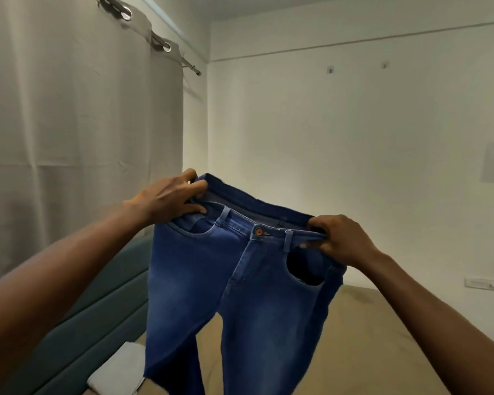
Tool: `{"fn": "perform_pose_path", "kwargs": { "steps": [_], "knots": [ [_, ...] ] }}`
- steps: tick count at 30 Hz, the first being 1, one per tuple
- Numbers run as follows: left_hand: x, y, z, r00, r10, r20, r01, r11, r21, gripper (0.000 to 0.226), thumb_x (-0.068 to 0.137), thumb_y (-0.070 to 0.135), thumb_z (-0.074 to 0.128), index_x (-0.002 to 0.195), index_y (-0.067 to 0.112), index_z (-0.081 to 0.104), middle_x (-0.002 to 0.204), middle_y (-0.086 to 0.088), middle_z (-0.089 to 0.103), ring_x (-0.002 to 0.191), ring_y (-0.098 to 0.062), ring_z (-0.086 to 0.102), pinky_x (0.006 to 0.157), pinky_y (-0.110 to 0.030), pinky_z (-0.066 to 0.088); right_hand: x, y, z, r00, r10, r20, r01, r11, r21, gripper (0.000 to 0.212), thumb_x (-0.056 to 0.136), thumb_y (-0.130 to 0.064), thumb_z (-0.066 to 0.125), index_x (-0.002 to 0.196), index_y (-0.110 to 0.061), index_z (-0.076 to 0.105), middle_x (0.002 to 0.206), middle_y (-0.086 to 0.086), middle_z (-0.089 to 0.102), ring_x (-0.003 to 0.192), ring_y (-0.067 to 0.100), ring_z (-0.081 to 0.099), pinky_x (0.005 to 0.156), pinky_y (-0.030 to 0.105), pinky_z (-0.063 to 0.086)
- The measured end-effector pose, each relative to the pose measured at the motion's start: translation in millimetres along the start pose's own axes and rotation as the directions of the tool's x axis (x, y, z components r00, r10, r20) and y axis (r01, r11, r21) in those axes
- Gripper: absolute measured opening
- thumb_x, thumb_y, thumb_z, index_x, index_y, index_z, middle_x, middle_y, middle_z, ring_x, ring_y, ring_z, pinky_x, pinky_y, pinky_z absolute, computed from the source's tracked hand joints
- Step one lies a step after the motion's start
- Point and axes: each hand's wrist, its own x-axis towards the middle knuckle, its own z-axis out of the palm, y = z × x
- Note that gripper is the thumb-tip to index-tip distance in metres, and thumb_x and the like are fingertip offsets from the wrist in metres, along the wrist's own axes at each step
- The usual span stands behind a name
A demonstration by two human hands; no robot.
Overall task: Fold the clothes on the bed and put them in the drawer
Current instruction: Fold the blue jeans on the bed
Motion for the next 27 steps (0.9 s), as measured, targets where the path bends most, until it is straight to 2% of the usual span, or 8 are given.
{"fn": "perform_pose_path", "kwargs": {
  "steps": [3,7,12,14,17,20,23,27],
  "knots": [
    [-5,6,9,0.996,-0.050,-0.073,0.043,0.995,-0.095,0.028,0.095,0.027,0.069,0.092,0.024,0.041,0.089,0.000,0.044,0.061,-0.026,0.047,0.057,-0.037,0.041,9,1,-16,0.990,0.017,0.138,-0.012,0.999,-0.036,0.022,0.088,-0.050,0.074,0.081,-0.032,0.063,0.071,-0.013,0.056,0.066,0.010,0.052,0.055,0.029,0.034],
    [-15,11,21,0.991,0.007,0.136,-0.008,1.000,0.002,0.033,0.105,0.040,0.041,0.138,0.037,0.045,0.109,-0.005,0.056,0.077,-0.024,0.061,0.066,-0.043,0.056,18,7,-24,0.984,0.047,0.172,-0.035,0.996,-0.076,0.029,0.087,-0.053,0.074,0.086,-0.024,0.071,0.079,-0.007,0.062,0.072,0.015,0.057,0.056,0.029,0.037],
    [-26,3,-3,0.944,-0.085,0.318,0.096,0.995,-0.021,0.051,0.086,0.080,0.042,0.087,0.030,0.054,0.095,0.009,0.050,0.073,-0.008,0.050,0.064,-0.026,0.045,25,22,-44,0.964,0.115,0.241,-0.092,0.990,-0.104,0.023,0.087,-0.053,0.074,0.092,-0.031,0.070,0.084,-0.013,0.063,0.078,0.013,0.059,0.059,0.026,0.038],
    [-30,-1,-11,0.931,-0.177,0.319,0.234,0.961,-0.150,0.047,0.075,0.074,0.058,0.082,0.029,0.067,0.100,0.015,0.052,0.078,-0.004,0.054,0.065,-0.018,0.039,29,27,-46,0.946,0.139,0.294,-0.170,0.982,0.084,0.017,0.091,-0.041,0.074,0.088,-0.024,0.073,0.079,-0.010,0.065,0.076,0.015,0.060,0.060,0.027,0.043],
    [-32,3,-20,0.895,-0.297,0.334,0.447,0.609,-0.656,0.032,0.076,0.043,0.079,0.090,0.014,0.075,0.092,-0.006,0.071,0.079,-0.015,0.066,0.069,-0.027,0.050,36,29,-46,0.932,0.153,0.328,-0.279,0.881,0.382,0.010,0.094,-0.022,0.073,0.088,-0.015,0.078,0.071,0.000,0.067,0.066,0.017,0.056,0.055,0.029,0.045],
    [-30,4,-24,0.858,-0.247,0.450,0.493,0.153,-0.856,0.034,0.084,0.015,0.075,0.115,0.007,0.063,0.105,-0.013,0.072,0.094,-0.029,0.071,0.075,-0.033,0.061,39,29,-48,0.920,0.134,0.369,-0.340,0.744,0.575,0.014,0.093,-0.020,0.072,0.098,-0.009,0.079,0.085,0.018,0.072,0.073,0.027,0.059,0.057,0.031,0.045],
    [-29,-4,-24,0.838,-0.230,0.495,0.535,0.166,-0.828,0.038,0.088,0.023,0.071,0.121,0.007,0.065,0.112,-0.016,0.073,0.097,-0.030,0.074,0.075,-0.034,0.063,47,29,-62,0.856,0.044,0.515,-0.423,0.631,0.650,0.038,0.083,-0.031,0.080,0.109,-0.003,0.075,0.106,0.023,0.073,0.090,0.034,0.070,0.072,0.037,0.057],
    [-32,-49,-30,0.818,-0.189,0.543,0.567,0.110,-0.816,0.064,0.080,0.049,0.082,0.112,-0.005,0.070,0.106,-0.026,0.073,0.085,-0.035,0.072,0.069,-0.036,0.064,64,23,-84,0.851,-0.082,0.518,-0.435,0.441,0.785,0.031,0.088,-0.029,0.073,0.102,-0.002,0.071,0.097,0.021,0.071,0.079,0.027,0.071,0.064,0.031,0.060]
  ]
}}
